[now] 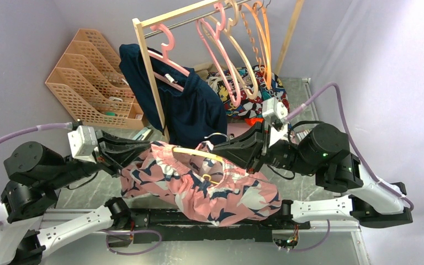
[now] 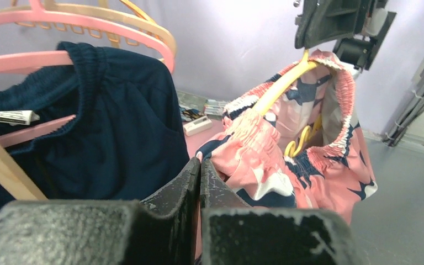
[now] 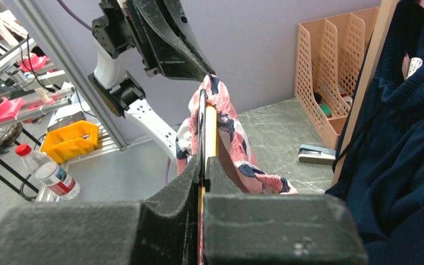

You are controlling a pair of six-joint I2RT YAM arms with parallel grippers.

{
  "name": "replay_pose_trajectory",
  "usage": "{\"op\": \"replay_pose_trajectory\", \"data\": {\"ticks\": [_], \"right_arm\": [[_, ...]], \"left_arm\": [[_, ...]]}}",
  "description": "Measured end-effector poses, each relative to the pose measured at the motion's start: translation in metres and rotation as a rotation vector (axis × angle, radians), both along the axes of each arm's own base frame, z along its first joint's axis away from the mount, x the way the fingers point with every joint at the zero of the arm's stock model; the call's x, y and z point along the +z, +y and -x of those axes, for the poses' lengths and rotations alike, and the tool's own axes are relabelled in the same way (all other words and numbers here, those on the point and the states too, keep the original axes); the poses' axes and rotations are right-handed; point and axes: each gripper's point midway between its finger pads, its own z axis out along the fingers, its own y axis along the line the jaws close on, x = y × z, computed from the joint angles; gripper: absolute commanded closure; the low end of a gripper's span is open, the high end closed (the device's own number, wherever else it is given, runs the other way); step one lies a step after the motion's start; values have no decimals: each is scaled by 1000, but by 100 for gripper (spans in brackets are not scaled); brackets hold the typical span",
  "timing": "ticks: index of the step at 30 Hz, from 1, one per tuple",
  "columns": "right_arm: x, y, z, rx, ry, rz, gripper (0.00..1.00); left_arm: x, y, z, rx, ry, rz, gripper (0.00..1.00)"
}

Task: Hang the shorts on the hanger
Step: Hang the shorts on the hanger.

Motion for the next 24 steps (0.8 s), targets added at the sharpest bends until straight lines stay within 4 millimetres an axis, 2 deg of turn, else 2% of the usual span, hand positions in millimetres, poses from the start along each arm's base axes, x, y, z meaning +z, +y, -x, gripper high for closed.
{"op": "replay_pose_trajectory", "data": {"ticks": [1,4,6,8,12,17,20,24], "right_arm": [[1,-1,0,-2,-1,-4,100],[3,-7,0,-7,-3,-18,100],[2,-8,0,-9,-3,-20,100],[2,-8,0,-9,-3,-19,100],[-2,-2,-1,-6,0,-2,100],[-14,14,-2,5,1,43,100],[-22,23,-2,18,3,69,100],[-26,29,0,34,3,83,100]], "left_arm": [[4,2,-1,12,-8,10,84],[12,8,-5,51,-22,32,32],[17,11,-6,63,-35,38,19],[23,12,-3,55,-40,52,14],[38,7,9,-18,-74,83,14],[58,-20,26,-193,-103,77,14],[49,-50,28,-317,-68,10,10],[14,-81,23,-427,19,-109,9]]}}
